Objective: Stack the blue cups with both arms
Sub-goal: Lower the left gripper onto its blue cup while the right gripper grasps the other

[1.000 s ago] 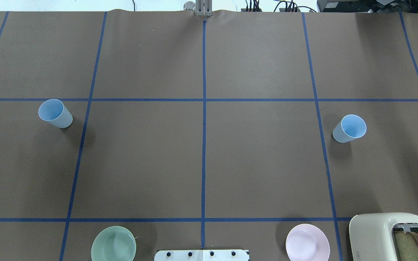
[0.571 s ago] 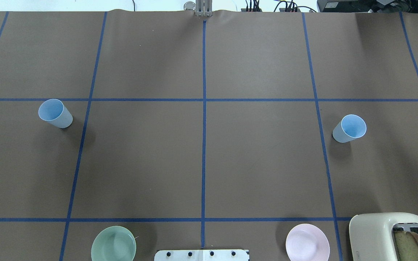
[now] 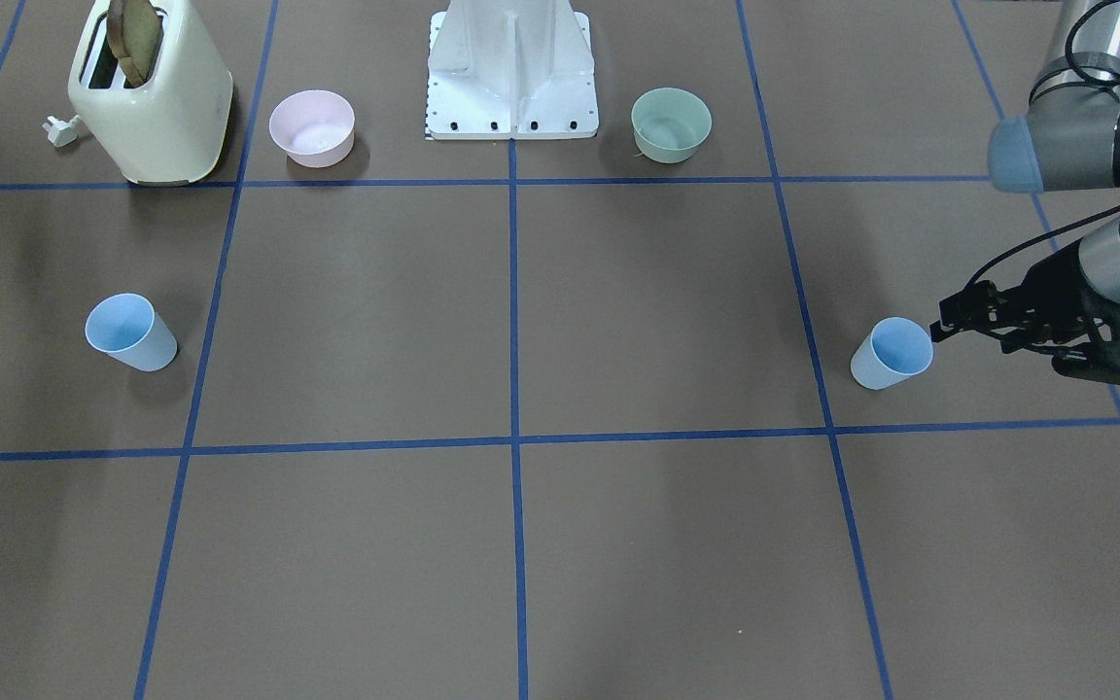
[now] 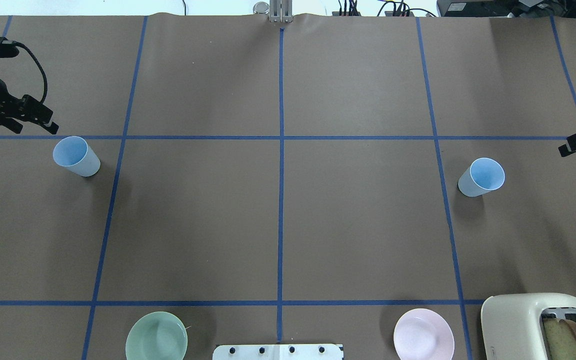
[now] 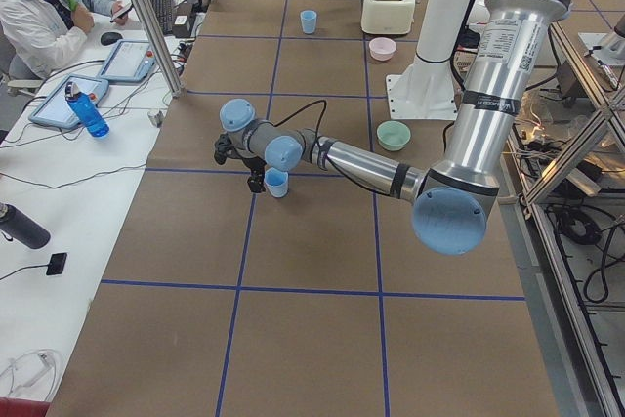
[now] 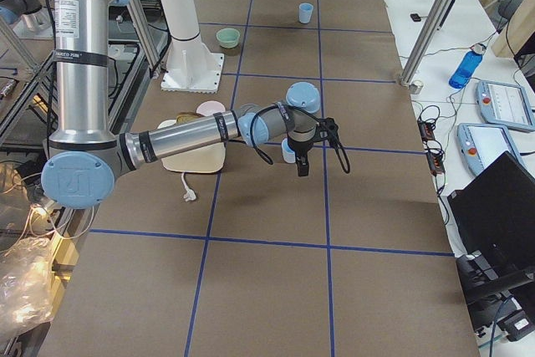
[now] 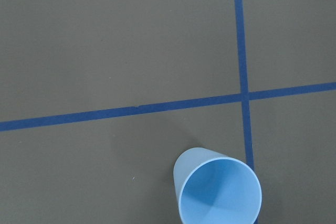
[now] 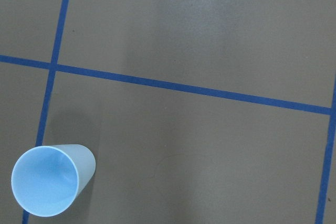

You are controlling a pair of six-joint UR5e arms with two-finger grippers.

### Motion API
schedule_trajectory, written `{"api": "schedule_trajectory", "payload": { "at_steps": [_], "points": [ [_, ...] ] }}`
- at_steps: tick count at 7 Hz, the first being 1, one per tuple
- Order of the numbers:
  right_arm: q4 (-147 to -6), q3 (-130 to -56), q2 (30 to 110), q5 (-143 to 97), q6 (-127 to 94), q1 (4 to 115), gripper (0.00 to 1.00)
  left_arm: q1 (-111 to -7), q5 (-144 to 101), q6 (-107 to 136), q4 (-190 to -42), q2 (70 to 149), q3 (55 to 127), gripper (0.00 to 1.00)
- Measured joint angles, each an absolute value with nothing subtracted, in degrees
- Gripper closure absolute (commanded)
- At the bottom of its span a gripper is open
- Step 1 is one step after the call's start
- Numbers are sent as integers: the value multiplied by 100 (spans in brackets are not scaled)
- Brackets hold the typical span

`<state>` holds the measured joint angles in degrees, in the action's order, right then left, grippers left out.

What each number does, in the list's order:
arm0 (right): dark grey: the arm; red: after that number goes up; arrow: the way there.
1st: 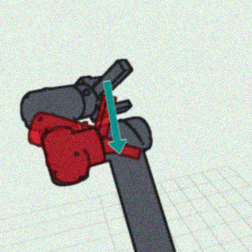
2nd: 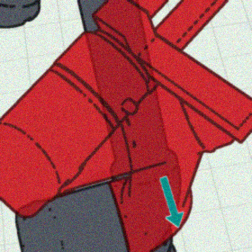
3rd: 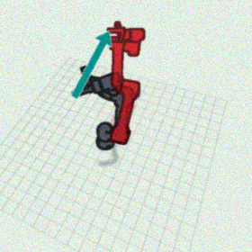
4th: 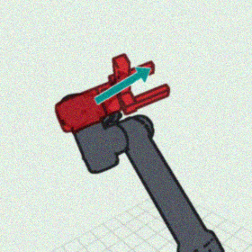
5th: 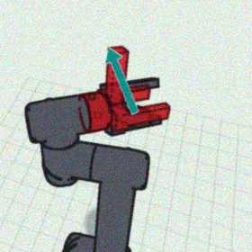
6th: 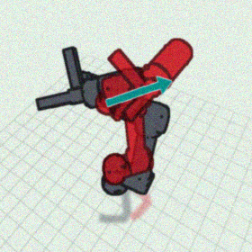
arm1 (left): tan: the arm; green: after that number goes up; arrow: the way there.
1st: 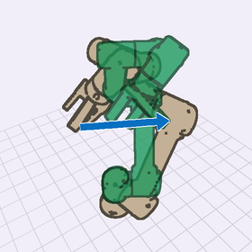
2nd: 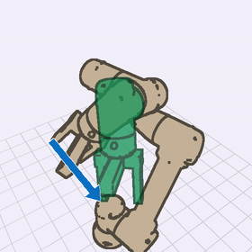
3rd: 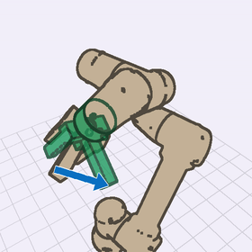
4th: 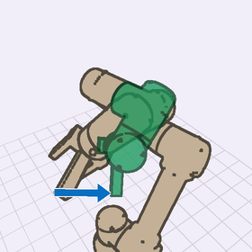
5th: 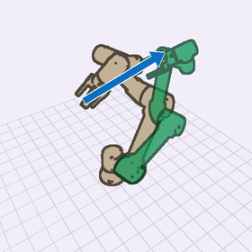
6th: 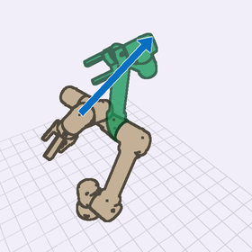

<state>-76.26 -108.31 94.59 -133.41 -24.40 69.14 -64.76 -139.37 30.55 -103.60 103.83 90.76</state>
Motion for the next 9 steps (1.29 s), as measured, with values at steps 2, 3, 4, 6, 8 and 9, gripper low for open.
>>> {"api": "schedule_trajectory", "payload": {
  "at_steps": [2, 3, 4, 6, 8, 9],
  "points": [
    [-7295, -10816, 9495, -13317, -2871, 6596, 2, -6331, -13812, 3195, -10520, 10403, 8969, 14],
    [-7270, -10768, 9411, -13317, -3067, 6464, 2, -6274, -13737, 3213, -10538, 10401, 8936, 18],
    [-7263, -10702, 9296, -13321, -3253, 6355, 2, -6231, -13697, 3219, -10555, 10386, 8913, 22],
    [-7261, -10631, 9174, -13326, -3405, 6260, 2, -6108, -13678, 3225, -10588, 10327, 8915, 26],
    [-7278, -10583, 9098, -13332, -3434, 6238, 2, -5947, -13676, 3232, -10736, 10185, 8899, 43],
    [-7297, -10548, 9042, -13331, -3459, 6223, 2, -5879, -13676, 3261, -10902, 10137, 8823, 61]
  ]
}}
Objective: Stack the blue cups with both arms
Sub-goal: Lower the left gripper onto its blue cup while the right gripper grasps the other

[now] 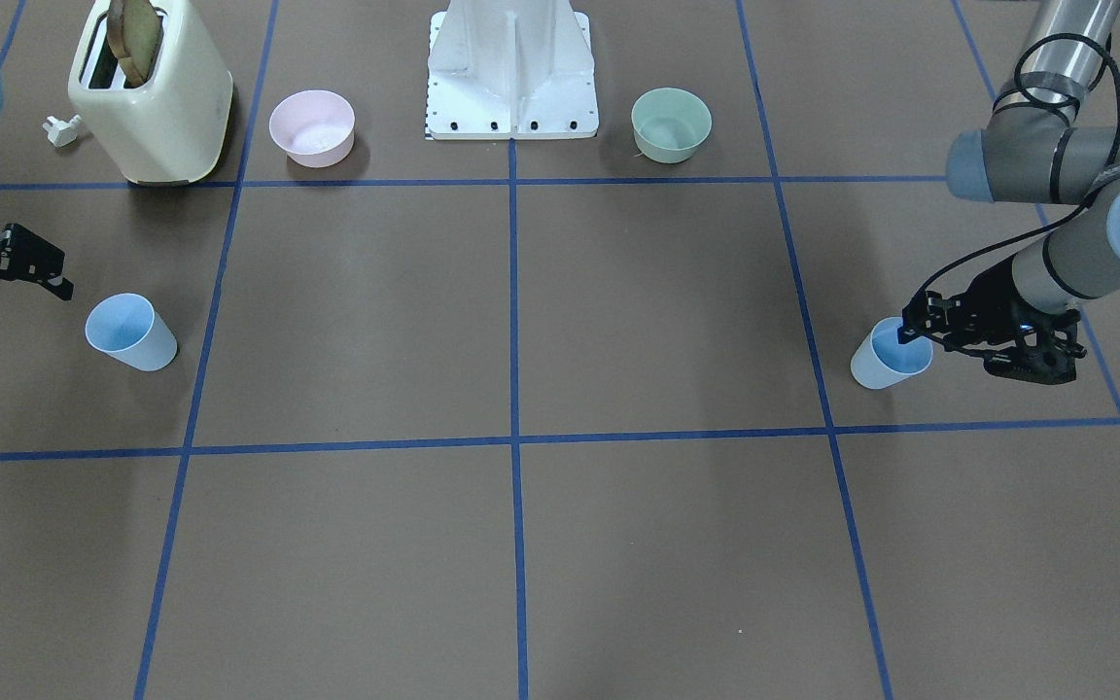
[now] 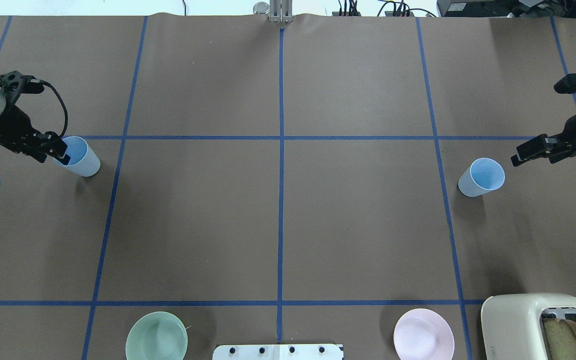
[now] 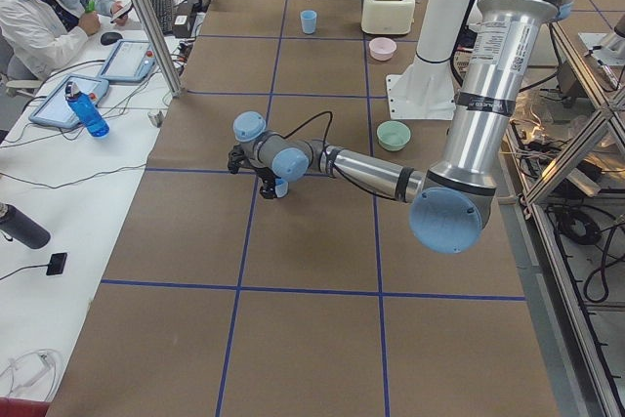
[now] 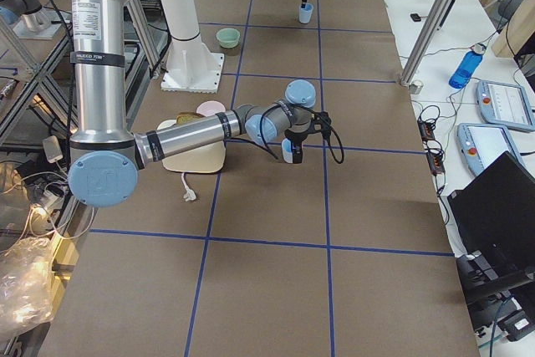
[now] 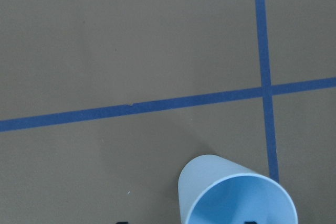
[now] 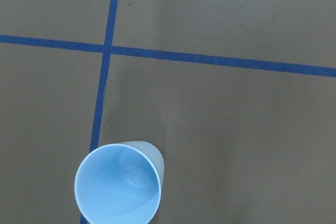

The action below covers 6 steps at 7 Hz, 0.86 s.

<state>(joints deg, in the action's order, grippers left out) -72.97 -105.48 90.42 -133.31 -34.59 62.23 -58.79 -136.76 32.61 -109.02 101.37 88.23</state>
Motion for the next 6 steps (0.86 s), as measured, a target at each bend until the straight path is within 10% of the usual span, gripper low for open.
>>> {"api": "schedule_trajectory", "payload": {
  "at_steps": [2, 6],
  "points": [
    [-7299, -10407, 8935, -13309, -3486, 6153, 2, -5798, -13682, 3508, -11219, 10116, 8713, 100],
    [-7324, -10126, 8593, -13181, -3498, 5939, 3, -5789, -13721, 4237, -11553, 10163, 8976, 100]
  ]
}}
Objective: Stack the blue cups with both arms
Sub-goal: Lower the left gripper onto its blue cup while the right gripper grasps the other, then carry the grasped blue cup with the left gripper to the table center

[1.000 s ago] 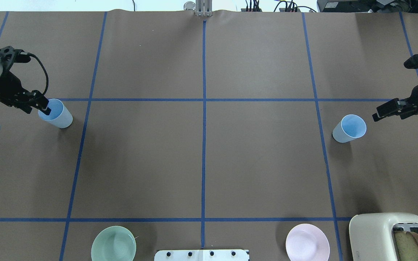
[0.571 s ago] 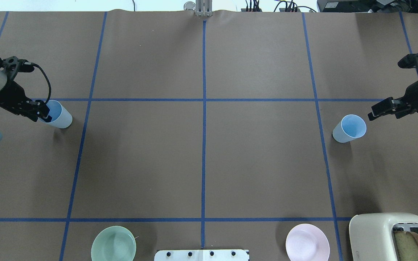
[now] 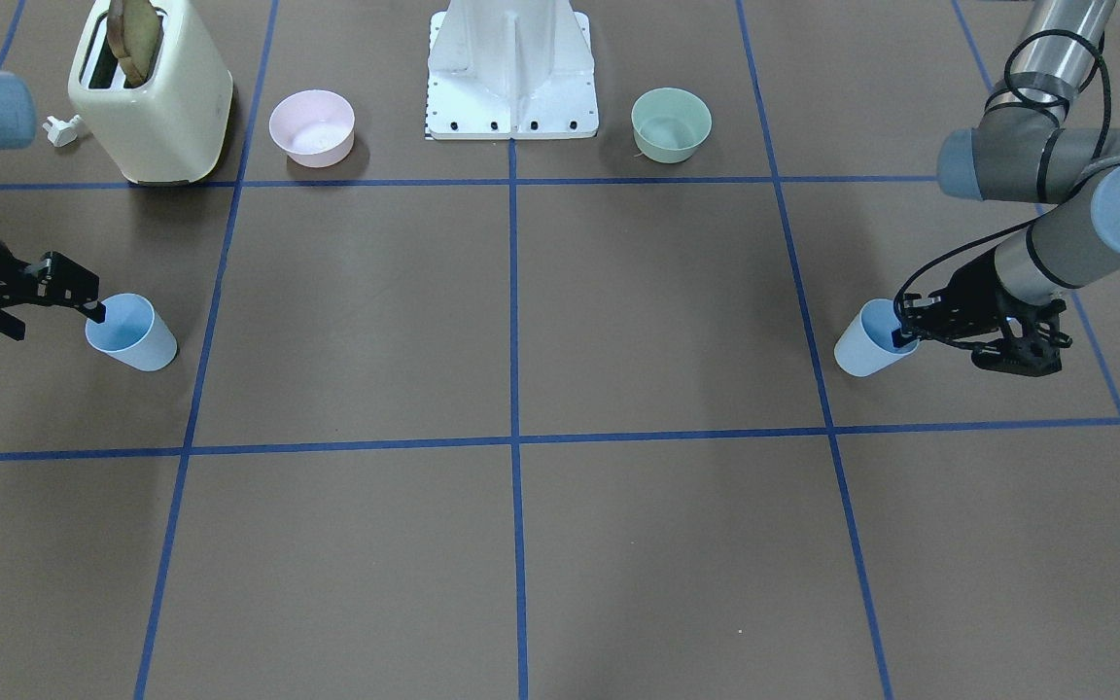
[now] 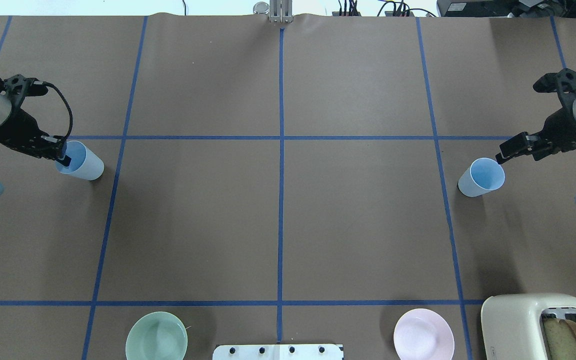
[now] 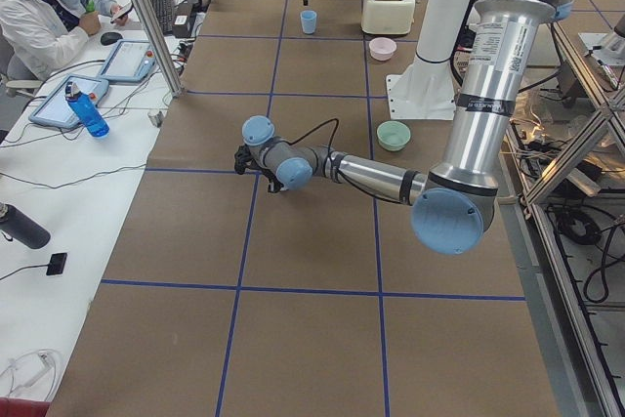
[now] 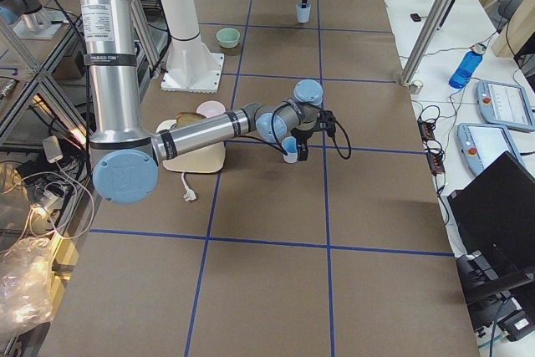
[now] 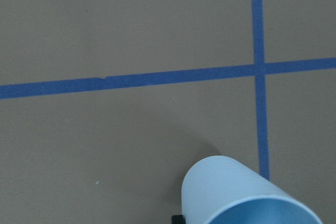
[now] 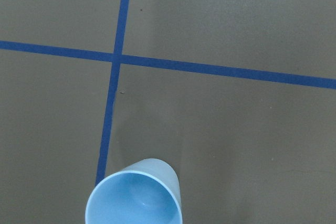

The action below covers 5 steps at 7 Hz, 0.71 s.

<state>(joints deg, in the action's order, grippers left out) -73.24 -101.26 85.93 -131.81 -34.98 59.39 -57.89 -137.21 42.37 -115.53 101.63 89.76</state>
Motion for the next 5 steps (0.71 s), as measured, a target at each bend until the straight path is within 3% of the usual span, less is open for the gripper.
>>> {"api": "schedule_trajectory", "payload": {
  "at_steps": [5],
  "points": [
    [-7321, -9808, 8373, -13001, -3457, 5715, 10, -5117, -13492, 6620, -10281, 11645, 9604, 100]
  ]
}}
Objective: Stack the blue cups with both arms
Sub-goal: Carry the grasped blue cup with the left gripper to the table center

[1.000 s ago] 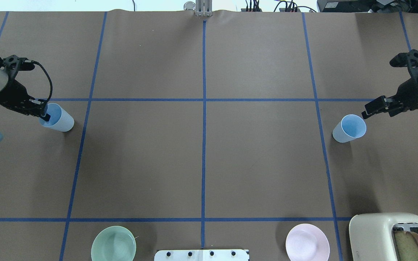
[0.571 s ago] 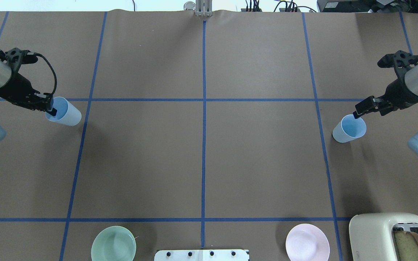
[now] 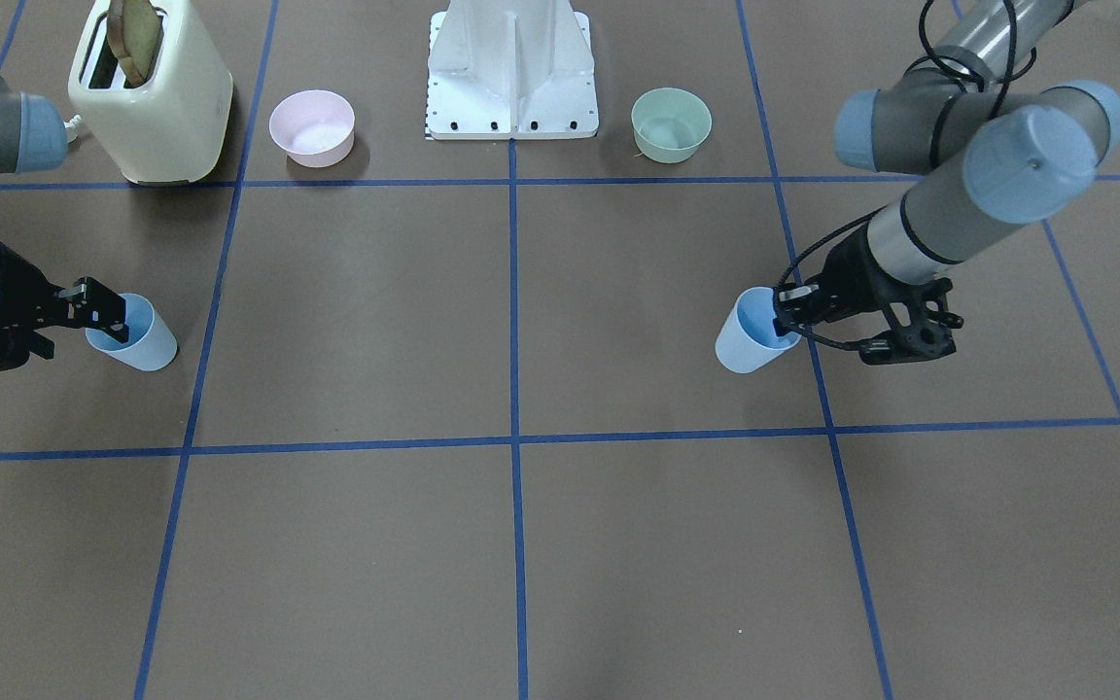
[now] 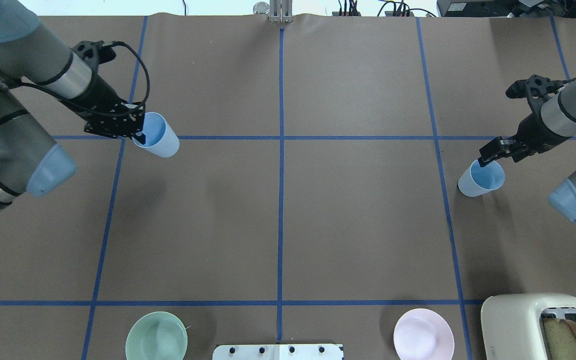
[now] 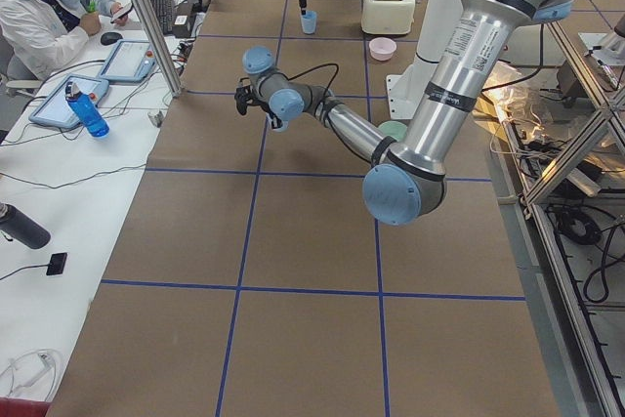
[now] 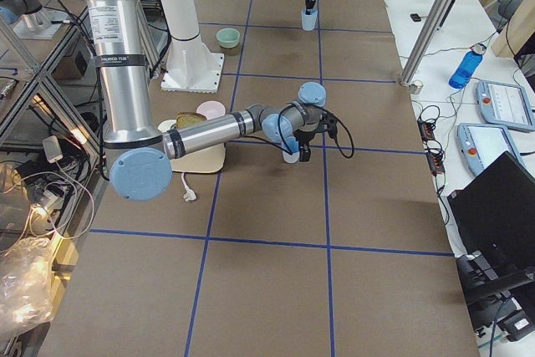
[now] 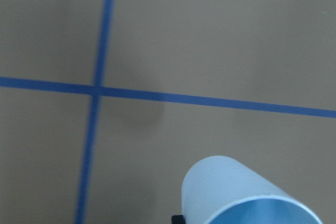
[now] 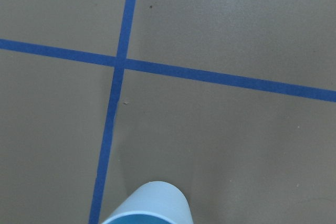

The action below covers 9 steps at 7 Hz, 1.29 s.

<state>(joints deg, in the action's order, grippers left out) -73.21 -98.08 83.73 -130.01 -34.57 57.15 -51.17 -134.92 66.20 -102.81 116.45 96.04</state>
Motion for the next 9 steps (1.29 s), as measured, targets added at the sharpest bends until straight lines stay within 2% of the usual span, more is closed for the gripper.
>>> {"api": "schedule_trajectory", "payload": {
  "at_steps": [2, 4, 5, 8, 9],
  "points": [
    [-7305, -9846, 8459, -12997, -3440, 5718, 13, -4488, -13037, 7489, -10243, 12096, 9600, 100],
    [-7275, -9879, 8570, -12989, -3418, 5720, 34, -3996, -12627, 8054, -10233, 12414, 9562, 100],
    [-7271, -9882, 8595, -12985, -3420, 5713, 37, -3792, -12483, 8303, -10229, 12552, 9557, 100],
    [-7269, -9879, 8645, -12914, -3432, 5615, 37, -3344, -12066, 8718, -9925, 13088, 9450, 100],
    [-7269, -9879, 8640, -12895, -3445, 5562, 44, -3278, -12004, 8734, -9873, 13153, 9417, 100]
  ]
}}
